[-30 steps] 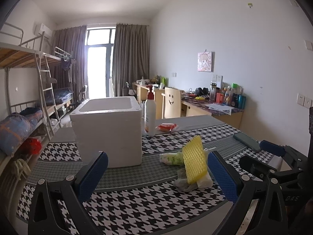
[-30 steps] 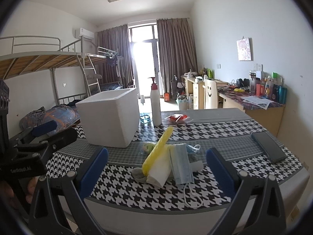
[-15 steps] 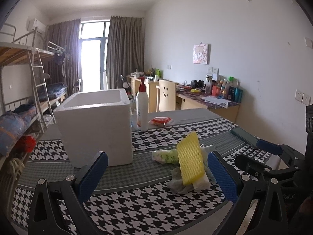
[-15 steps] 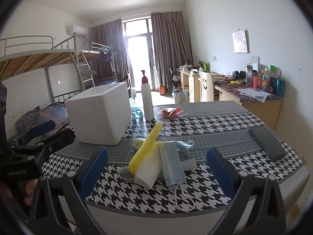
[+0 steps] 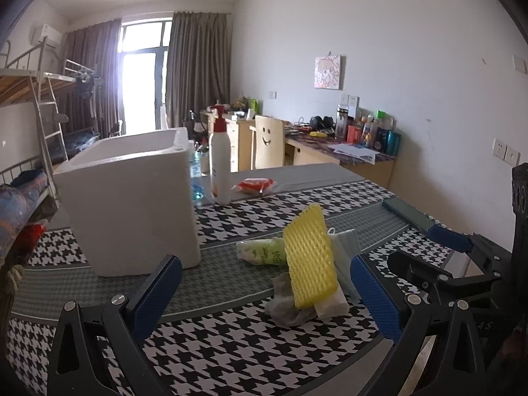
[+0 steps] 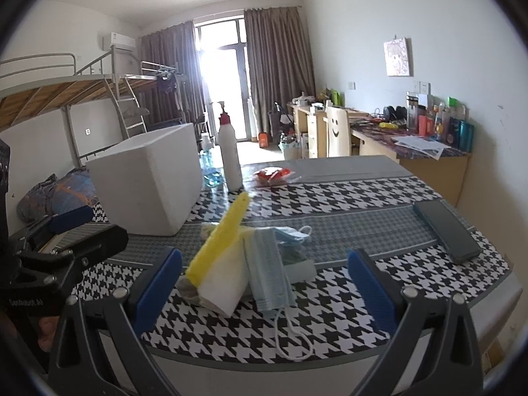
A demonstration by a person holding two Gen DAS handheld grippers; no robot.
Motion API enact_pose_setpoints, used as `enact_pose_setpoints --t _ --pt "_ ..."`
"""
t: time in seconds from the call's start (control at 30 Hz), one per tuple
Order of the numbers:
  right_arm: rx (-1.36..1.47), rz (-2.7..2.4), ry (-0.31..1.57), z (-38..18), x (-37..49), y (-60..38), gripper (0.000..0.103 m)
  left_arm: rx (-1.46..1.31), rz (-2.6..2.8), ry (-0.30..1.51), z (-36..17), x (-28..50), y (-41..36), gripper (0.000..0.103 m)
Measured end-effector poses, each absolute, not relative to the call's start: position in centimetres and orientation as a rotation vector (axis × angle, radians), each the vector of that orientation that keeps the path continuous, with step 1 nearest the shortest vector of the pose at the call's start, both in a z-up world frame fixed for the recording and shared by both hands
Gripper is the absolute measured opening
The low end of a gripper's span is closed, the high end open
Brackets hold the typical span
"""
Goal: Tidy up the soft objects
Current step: 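Move the left tool toward the yellow sponge while the right tool approaches the blue mask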
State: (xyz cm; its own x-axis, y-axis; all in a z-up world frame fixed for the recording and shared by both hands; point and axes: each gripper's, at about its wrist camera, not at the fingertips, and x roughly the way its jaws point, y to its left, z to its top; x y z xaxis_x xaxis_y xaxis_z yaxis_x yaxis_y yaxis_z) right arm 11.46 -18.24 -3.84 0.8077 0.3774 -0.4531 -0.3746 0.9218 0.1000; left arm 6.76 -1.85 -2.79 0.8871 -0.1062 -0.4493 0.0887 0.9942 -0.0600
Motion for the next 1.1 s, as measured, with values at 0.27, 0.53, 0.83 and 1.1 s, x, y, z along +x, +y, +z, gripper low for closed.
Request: enact_pose_setpoints --t 0.27,0.53,0.83,1.1 --pt "0.014 0.363 0.518 -4.6 11.9 -19.2 0.102 -0.018 -0.125 0.502 -3.6 7.9 -2.7 0.102" --pt "0.014 0.341 0.56 -5.6 12.9 -20.1 0.102 0.001 -0.147 0.543 -4.7 8.9 -3.7 0.102" --pt "0.022 0.33 0.593 -6.6 13.6 -20.9 0.102 0.016 -0.155 0.572 -5.1 10.6 -4.9 0.102" --pt "0.044 0.322 0.618 -7.3 14.9 -22.0 0.102 0.035 -0.15 0.6 -6.0 12.3 -5.6 0.087"
